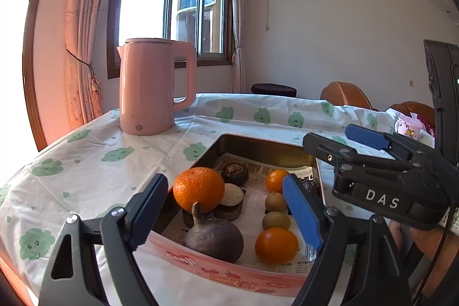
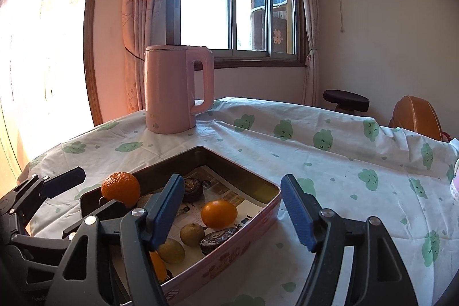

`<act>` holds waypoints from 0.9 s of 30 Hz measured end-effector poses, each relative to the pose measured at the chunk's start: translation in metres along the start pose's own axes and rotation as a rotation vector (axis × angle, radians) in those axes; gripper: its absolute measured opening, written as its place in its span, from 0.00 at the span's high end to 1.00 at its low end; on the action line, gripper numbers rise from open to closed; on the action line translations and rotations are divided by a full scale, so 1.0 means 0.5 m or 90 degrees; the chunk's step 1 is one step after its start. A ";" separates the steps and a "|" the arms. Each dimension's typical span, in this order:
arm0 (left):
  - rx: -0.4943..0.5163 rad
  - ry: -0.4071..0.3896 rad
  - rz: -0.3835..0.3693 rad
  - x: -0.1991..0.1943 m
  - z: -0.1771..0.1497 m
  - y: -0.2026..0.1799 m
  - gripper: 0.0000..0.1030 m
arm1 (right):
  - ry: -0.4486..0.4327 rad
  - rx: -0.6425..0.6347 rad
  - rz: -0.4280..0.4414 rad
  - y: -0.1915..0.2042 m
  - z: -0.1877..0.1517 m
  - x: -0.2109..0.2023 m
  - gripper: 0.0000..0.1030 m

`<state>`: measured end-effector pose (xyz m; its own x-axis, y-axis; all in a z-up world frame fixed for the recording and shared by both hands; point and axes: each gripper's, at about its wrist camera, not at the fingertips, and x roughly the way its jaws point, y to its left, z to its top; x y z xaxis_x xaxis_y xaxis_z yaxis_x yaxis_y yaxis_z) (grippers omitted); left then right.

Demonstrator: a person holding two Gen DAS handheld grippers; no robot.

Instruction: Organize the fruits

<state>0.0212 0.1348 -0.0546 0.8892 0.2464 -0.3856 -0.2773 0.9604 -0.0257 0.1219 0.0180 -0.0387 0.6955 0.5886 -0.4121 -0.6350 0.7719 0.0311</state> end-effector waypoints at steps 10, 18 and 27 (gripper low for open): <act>0.006 -0.015 0.008 -0.014 0.008 -0.009 0.09 | -0.034 0.010 -0.045 -0.027 -0.005 -0.036 0.20; 0.007 -0.017 0.007 -0.019 0.011 -0.013 0.09 | -0.045 0.021 -0.068 -0.054 -0.014 -0.062 0.19; 0.009 -0.018 0.009 -0.023 0.012 -0.019 0.09 | -0.057 0.034 -0.079 -0.067 -0.018 -0.080 0.15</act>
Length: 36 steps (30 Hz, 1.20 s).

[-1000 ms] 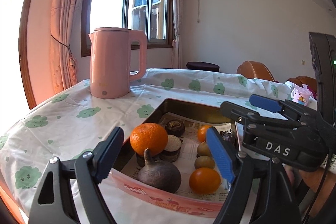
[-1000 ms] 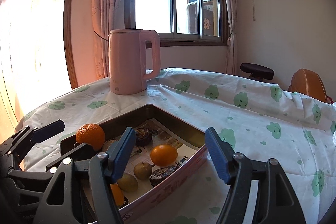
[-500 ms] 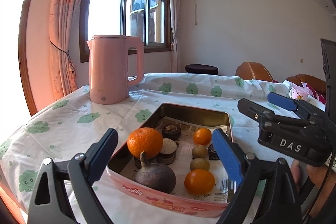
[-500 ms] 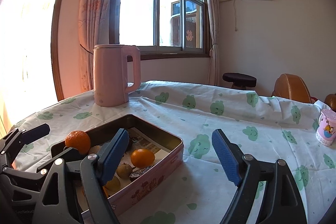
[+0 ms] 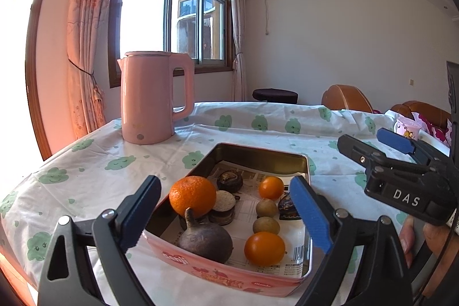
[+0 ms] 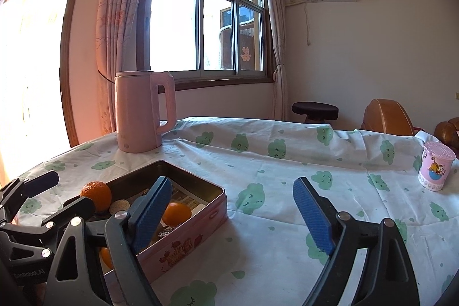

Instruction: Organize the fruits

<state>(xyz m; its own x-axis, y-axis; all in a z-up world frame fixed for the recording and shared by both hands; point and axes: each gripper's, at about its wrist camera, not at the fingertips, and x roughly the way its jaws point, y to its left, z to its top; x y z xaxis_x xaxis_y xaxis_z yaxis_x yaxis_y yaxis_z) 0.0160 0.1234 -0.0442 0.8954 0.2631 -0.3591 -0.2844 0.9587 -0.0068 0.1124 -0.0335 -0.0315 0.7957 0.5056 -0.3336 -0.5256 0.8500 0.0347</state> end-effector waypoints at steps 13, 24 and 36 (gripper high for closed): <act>0.001 -0.001 0.001 -0.003 0.001 -0.003 0.07 | 0.000 -0.005 -0.005 -0.001 -0.001 0.001 0.10; -0.001 -0.010 0.006 -0.009 0.010 -0.002 0.02 | -0.004 -0.005 -0.009 -0.001 0.000 0.000 0.08; -0.007 -0.021 0.019 -0.014 0.016 0.002 0.01 | -0.005 -0.001 -0.018 -0.003 0.000 -0.002 0.07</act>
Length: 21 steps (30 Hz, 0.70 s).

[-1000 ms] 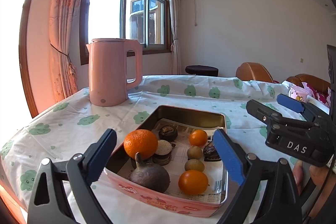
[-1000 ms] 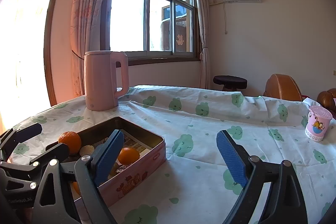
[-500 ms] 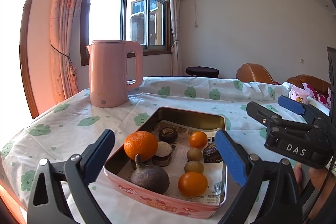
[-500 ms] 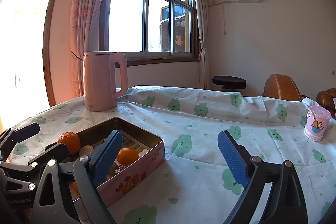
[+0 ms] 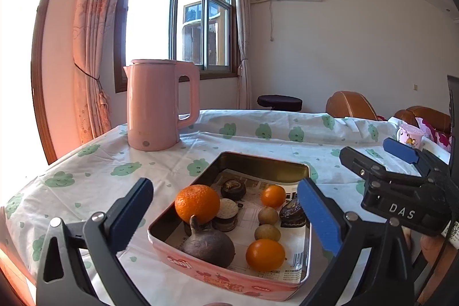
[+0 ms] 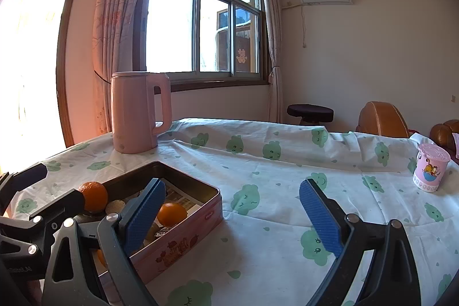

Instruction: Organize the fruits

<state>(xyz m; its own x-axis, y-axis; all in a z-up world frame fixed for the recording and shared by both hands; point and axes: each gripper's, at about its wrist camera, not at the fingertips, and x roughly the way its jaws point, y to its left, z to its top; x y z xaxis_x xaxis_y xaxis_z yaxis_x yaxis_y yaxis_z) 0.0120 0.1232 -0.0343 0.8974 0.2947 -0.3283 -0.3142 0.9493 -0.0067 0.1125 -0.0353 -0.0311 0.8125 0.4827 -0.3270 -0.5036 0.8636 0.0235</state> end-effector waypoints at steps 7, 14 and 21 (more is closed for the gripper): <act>-0.006 0.012 0.003 0.003 -0.001 0.000 0.01 | 0.002 0.002 -0.006 -0.001 0.000 0.001 0.07; -0.002 0.012 0.009 0.006 -0.003 -0.003 0.00 | 0.006 0.004 -0.012 -0.002 0.000 0.003 0.07; 0.008 0.019 0.009 0.008 -0.007 -0.008 0.01 | 0.000 0.010 -0.015 -0.006 -0.002 -0.003 0.06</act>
